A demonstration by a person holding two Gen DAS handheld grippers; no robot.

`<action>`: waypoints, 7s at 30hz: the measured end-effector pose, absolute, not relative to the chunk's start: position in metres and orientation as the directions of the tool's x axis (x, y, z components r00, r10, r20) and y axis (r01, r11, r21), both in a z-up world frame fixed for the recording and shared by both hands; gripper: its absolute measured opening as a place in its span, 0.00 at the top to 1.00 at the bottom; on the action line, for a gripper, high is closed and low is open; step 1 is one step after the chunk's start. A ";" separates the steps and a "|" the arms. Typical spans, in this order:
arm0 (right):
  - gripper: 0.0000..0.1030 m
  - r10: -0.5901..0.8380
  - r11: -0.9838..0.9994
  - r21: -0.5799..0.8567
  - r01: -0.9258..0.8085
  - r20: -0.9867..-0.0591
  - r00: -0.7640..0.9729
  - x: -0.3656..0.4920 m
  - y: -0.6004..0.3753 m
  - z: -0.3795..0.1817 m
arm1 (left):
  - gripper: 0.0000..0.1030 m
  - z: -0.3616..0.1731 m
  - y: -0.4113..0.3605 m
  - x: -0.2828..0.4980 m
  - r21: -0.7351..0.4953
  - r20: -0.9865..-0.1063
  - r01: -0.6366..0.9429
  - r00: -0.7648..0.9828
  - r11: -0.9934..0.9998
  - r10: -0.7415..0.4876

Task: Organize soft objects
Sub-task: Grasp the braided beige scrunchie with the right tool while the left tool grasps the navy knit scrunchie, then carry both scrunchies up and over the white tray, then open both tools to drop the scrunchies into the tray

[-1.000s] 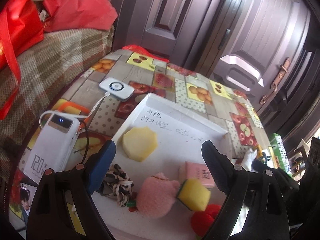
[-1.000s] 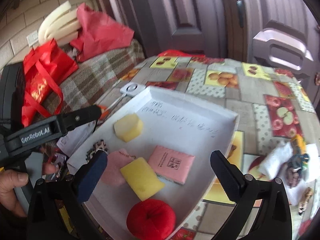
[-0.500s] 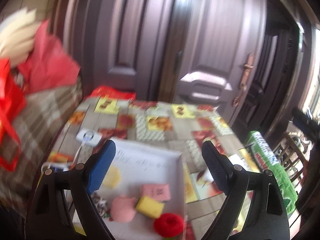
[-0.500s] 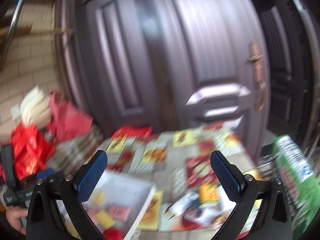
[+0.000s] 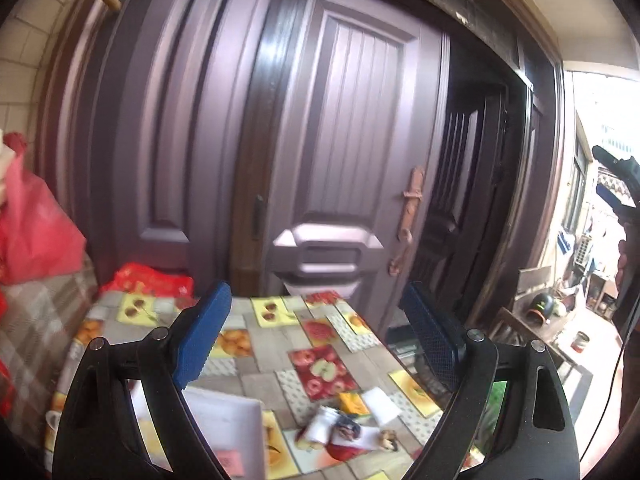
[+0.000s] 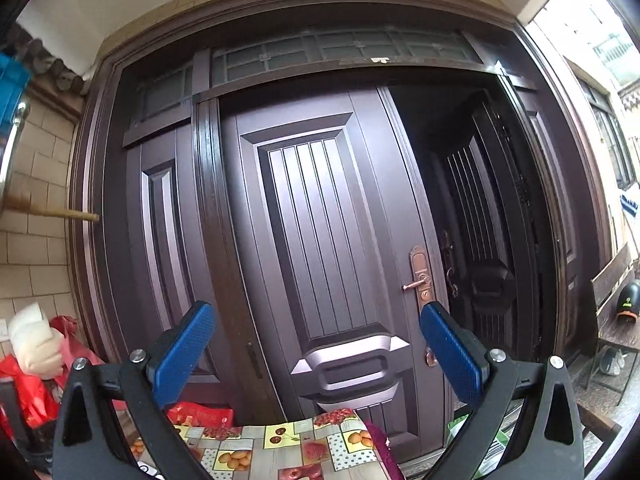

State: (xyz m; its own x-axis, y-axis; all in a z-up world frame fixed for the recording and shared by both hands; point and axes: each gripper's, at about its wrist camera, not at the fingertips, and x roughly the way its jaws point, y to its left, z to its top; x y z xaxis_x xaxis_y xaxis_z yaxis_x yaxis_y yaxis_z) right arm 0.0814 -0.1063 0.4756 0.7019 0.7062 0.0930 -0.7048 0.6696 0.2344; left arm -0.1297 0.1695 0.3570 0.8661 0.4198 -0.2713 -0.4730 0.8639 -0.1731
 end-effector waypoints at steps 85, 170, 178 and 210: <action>0.60 0.935 0.279 0.300 -0.912 -0.300 0.187 0.048 -0.024 0.255 | 0.76 0.235 0.109 -0.102 -0.208 -0.488 -0.458 0.814 0.864 0.314; 0.60 0.949 0.141 0.236 -0.961 -0.309 0.064 -0.062 0.089 0.275 | 0.76 0.235 0.206 -0.245 -0.270 -0.456 -0.574 0.783 0.773 0.422; 0.60 0.940 0.120 0.241 -0.963 -0.340 0.032 -0.062 0.108 0.265 | 0.76 0.222 0.219 -0.238 -0.285 -0.482 -0.584 0.773 0.760 0.413; 0.21 0.788 0.097 0.277 -0.956 -0.608 -0.096 -0.070 0.266 0.143 | 0.02 0.114 0.331 -0.231 -0.247 -0.678 -0.806 0.541 0.539 0.498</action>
